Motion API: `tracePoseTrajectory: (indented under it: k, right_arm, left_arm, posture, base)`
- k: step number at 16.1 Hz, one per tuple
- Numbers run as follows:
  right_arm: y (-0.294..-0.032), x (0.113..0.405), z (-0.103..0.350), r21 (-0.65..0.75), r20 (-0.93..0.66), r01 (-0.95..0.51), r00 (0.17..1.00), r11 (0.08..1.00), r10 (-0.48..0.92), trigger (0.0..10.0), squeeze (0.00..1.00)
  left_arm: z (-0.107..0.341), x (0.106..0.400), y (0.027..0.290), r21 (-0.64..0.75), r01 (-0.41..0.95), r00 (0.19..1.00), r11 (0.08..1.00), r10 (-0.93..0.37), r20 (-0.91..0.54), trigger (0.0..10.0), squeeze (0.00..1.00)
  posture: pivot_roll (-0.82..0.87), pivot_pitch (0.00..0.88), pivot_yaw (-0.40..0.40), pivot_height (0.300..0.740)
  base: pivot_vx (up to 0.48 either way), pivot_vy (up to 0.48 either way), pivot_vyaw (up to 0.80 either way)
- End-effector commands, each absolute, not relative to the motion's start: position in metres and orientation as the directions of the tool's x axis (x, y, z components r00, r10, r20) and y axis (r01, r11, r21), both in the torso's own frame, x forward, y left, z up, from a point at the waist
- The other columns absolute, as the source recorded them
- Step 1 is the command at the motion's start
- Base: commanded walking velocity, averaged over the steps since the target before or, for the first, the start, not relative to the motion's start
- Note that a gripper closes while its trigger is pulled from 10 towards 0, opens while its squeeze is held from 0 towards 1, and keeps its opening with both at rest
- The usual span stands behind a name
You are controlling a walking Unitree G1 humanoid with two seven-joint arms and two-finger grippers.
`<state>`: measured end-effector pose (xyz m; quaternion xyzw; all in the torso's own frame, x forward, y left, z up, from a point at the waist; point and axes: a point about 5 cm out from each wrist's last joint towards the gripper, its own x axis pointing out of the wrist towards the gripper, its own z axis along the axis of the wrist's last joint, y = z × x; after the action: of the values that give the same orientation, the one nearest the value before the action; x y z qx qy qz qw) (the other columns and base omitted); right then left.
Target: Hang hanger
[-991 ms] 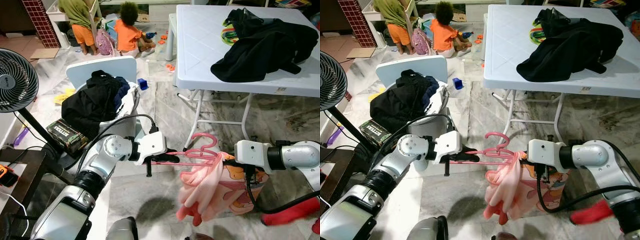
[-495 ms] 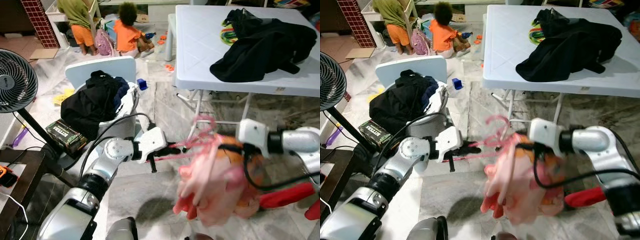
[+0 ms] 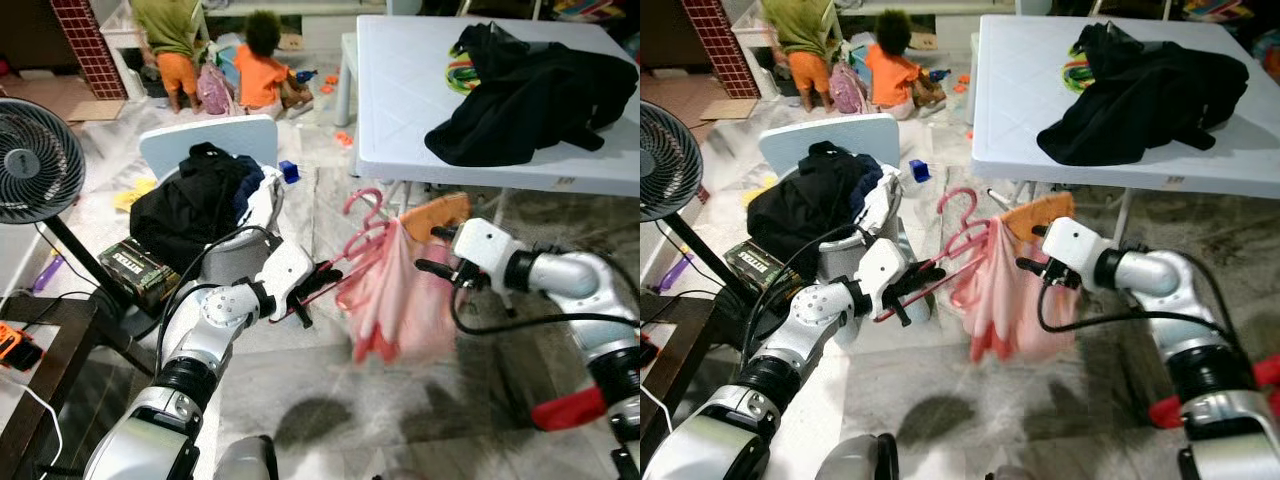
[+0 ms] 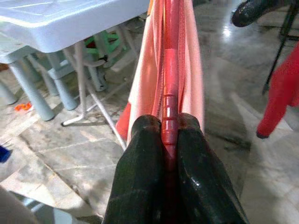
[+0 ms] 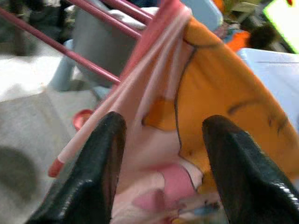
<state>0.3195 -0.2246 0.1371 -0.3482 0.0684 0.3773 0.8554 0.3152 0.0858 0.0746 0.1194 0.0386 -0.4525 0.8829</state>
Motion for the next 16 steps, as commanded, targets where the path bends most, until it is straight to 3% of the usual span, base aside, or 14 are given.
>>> tracePoseTrajectory:
  k: [1, 2, 4, 9, 10, 11, 15, 16]
  right_arm:
    - [-0.229, 0.320, 0.139, -0.535, -0.319, -0.628, 0.769, 0.565, 0.553, 10.0, 1.00]
    - [-0.232, 0.317, 0.132, -0.476, -0.293, -0.584, 0.810, 0.658, 0.507, 10.0, 1.00]
    - [-0.231, 0.305, 0.111, -0.393, -0.290, -0.530, 0.847, 0.751, 0.446, 10.0, 1.00]
    - [-0.205, 0.273, 0.065, -0.214, -0.334, -0.481, 0.854, 0.850, 0.400, 10.0, 1.00]
    - [-0.201, 0.273, 0.064, -0.197, -0.321, -0.457, 0.866, 0.868, 0.383, 10.0, 0.75]
    - [-0.198, 0.273, 0.063, -0.166, -0.314, -0.428, 0.877, 0.888, 0.364, 10.0, 0.03]
    - [-0.187, 0.279, 0.064, -0.157, -0.269, -0.328, 0.922, 0.932, 0.279, 10.0, 0.00]
    - [-0.188, 0.282, 0.066, -0.160, -0.250, -0.295, 0.935, 0.942, 0.250, 0.0, 0.00]
  left_arm:
    - [0.083, 0.319, 0.083, 0.185, 0.796, 0.601, 0.576, -0.787, -0.135, 0.0, 0.00]
    - [0.085, 0.319, 0.078, 0.178, 0.801, 0.594, 0.572, -0.795, -0.120, 0.0, 0.00]
    - [0.088, 0.318, 0.071, 0.176, 0.816, 0.572, 0.551, -0.814, -0.104, 0.0, 0.00]
    - [0.095, 0.316, 0.059, 0.168, 0.848, 0.520, 0.503, -0.851, -0.079, 0.0, 0.00]
    - [0.096, 0.315, 0.058, 0.167, 0.853, 0.512, 0.495, -0.856, -0.076, 0.0, 0.00]
    - [0.096, 0.314, 0.057, 0.165, 0.857, 0.504, 0.488, -0.861, -0.073, 0.0, 0.00]
    - [0.099, 0.310, 0.054, 0.156, 0.868, 0.485, 0.471, -0.872, -0.062, 0.0, 0.00]
    - [0.098, 0.309, 0.054, 0.152, 0.869, 0.483, 0.470, -0.874, -0.060, 0.0, 0.00]
  posture:
    - [-0.08, 0.000, 0.042, 0.740]
    - [-0.09, 0.000, 0.049, 0.740]
    - [-0.09, 0.000, 0.058, 0.740]
    - [-0.09, 0.000, 0.089, 0.740]
    - [-0.09, 0.000, 0.099, 0.740]
    - [-0.09, 0.000, 0.102, 0.740]
    - [-0.09, 0.000, 0.099, 0.740]
    - [-0.09, 0.000, 0.099, 0.740]
  base:
    - [0.000, 0.000, 0.00]
    - [0.000, 0.000, 0.00]
    - [0.000, 0.000, 0.00]
    - [0.000, 0.000, 0.00]
    - [0.000, 0.000, 0.00]
    - [0.000, 0.000, 0.00]
    - [0.000, 0.000, 0.00]
    - [0.000, 0.000, 0.00]
